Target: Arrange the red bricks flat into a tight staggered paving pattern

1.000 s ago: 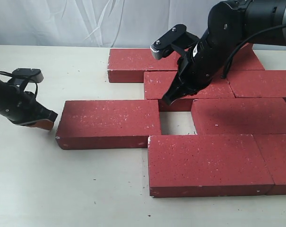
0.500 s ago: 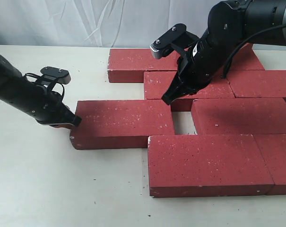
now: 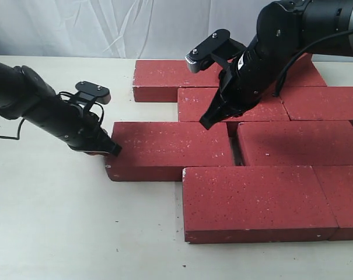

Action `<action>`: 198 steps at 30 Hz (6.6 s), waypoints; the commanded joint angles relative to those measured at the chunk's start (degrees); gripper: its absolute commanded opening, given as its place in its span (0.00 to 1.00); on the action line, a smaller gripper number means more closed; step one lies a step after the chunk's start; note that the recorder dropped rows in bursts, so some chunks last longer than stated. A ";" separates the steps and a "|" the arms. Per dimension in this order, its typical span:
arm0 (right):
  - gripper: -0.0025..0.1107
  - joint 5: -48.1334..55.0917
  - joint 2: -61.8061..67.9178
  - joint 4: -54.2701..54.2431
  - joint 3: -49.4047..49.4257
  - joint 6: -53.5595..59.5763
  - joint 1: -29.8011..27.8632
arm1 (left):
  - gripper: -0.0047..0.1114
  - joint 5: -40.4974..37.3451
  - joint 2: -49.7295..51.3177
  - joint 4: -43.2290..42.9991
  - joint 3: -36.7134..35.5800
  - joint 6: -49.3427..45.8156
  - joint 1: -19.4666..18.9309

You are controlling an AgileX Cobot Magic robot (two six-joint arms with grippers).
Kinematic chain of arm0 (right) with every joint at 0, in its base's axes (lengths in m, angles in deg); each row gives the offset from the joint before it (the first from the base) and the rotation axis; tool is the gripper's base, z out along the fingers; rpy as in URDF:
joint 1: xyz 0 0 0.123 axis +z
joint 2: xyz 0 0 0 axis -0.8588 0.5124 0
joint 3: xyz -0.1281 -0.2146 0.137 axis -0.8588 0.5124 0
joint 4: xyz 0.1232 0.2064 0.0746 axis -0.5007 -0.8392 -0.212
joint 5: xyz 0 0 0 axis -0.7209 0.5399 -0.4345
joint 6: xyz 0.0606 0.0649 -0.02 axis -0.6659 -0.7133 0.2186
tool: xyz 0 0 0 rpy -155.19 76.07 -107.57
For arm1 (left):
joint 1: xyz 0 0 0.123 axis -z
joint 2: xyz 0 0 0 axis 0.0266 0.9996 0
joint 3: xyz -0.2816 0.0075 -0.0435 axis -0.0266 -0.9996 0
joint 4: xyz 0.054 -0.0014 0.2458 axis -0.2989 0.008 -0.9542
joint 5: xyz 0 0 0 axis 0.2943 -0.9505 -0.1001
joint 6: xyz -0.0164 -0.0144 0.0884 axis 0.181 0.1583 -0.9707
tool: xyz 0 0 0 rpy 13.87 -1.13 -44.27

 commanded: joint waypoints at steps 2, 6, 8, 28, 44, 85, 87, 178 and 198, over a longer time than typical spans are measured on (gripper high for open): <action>0.01 -0.43 -0.37 0.09 0.07 -0.07 -0.25 | 0.04 -0.85 0.93 0.83 0.48 -0.09 1.74; 0.01 -0.43 -0.37 0.09 0.07 -0.07 -0.25 | 0.04 0.51 1.93 1.06 0.48 -0.09 1.74; 0.01 -0.54 -0.37 0.09 0.07 -0.07 -0.25 | 0.04 0.81 2.46 1.45 0.68 -0.09 1.74; 0.01 -0.54 -0.37 0.09 0.07 -0.07 -0.25 | 0.04 0.36 2.79 1.24 1.80 -0.09 5.04; 0.01 -0.54 -0.37 0.09 0.07 -0.07 -0.25 | 0.04 -1.59 -0.76 -5.00 1.80 4.24 -4.11; 0.01 3.16 41.24 -3.32 -66.82 -0.57 -34.39 | 0.04 6.54 8.78 6.44 29.67 -7.27 16.68; 0.01 2.14 47.08 -4.37 -73.34 2.07 -34.92 | 0.04 6.67 10.37 6.31 30.45 -7.27 16.68; 0.01 25.85 52.65 -20.23 -82.36 15.00 -34.45 | 0.04 7.72 21.57 6.89 44.41 -3.93 15.96; 0.01 29.27 43.05 -22.96 -82.36 15.66 -31.56 | 0.04 4.21 12.69 1.59 45.64 0.17 15.96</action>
